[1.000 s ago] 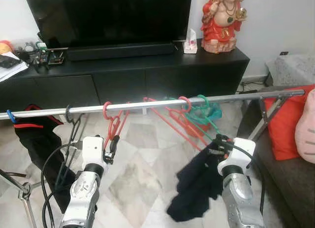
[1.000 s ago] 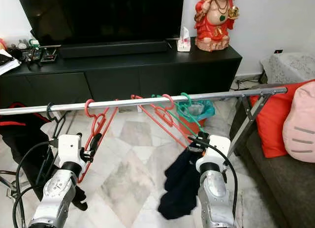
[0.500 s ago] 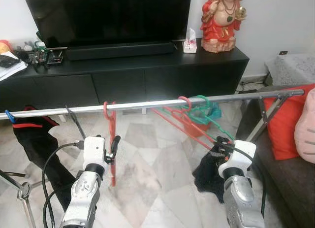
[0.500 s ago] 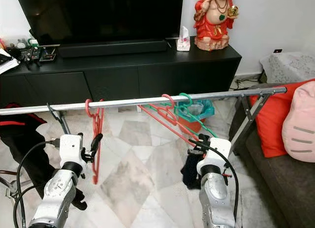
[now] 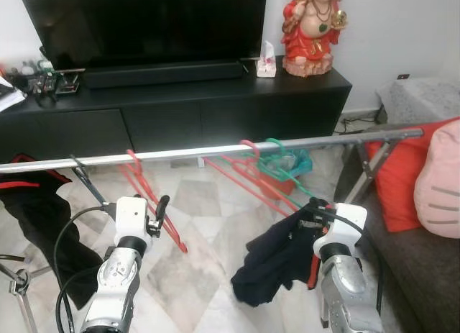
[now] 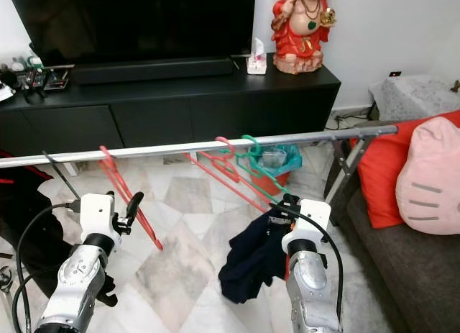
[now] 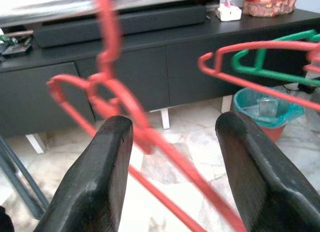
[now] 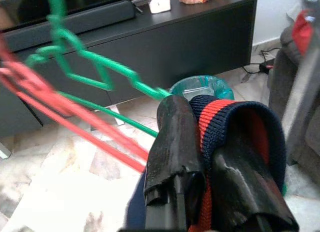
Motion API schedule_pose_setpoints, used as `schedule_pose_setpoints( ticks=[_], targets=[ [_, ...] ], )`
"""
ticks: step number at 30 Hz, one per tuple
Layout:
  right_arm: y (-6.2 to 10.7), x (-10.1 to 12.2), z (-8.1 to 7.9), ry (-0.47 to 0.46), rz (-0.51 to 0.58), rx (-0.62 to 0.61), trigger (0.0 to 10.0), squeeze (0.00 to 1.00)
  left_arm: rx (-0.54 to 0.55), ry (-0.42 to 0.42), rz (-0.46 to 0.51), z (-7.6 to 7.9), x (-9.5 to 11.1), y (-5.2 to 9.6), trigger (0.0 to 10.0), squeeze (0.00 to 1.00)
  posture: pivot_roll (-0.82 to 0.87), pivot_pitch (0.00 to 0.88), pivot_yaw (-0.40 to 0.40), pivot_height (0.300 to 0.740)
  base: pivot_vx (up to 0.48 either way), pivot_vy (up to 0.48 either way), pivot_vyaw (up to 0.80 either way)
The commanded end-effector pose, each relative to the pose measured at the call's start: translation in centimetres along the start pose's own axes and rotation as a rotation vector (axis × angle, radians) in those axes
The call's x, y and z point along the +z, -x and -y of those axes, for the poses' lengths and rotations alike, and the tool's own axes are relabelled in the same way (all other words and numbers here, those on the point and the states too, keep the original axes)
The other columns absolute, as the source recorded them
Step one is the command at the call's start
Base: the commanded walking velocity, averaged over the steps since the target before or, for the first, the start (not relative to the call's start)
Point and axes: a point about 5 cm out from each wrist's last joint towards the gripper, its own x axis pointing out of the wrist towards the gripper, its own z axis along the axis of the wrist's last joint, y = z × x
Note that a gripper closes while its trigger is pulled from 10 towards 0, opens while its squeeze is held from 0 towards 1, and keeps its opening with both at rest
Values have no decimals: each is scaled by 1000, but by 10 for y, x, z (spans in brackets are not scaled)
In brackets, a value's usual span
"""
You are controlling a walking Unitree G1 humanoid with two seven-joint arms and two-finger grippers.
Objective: Hang hanger
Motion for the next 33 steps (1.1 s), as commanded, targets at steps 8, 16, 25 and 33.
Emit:
schedule_pose_setpoints(
  ticks=[8,16,25,33],
  targets=[
    [-2,7,5,7,28,-10,10000,0,-4,10,-3,5,1,-1,10000,0,-43,0,3,740,0,-231,0],
    [-3,7,5,6,27,-4,10000,0,0,-43,-72,2,-2,-6,10000,0,-41,0,1,740,0,0,0],
    [-4,7,3,4,27,7,10000,0,135,-91,-201,-12,7,-20,10000,0,-42,0,1,740,0,0,0],
    [-5,6,-1,0,17,27,10000,0,88,25,-384,-18,-4,-35,10000,0,-37,0,0,740,0,0,0]
  ],
)
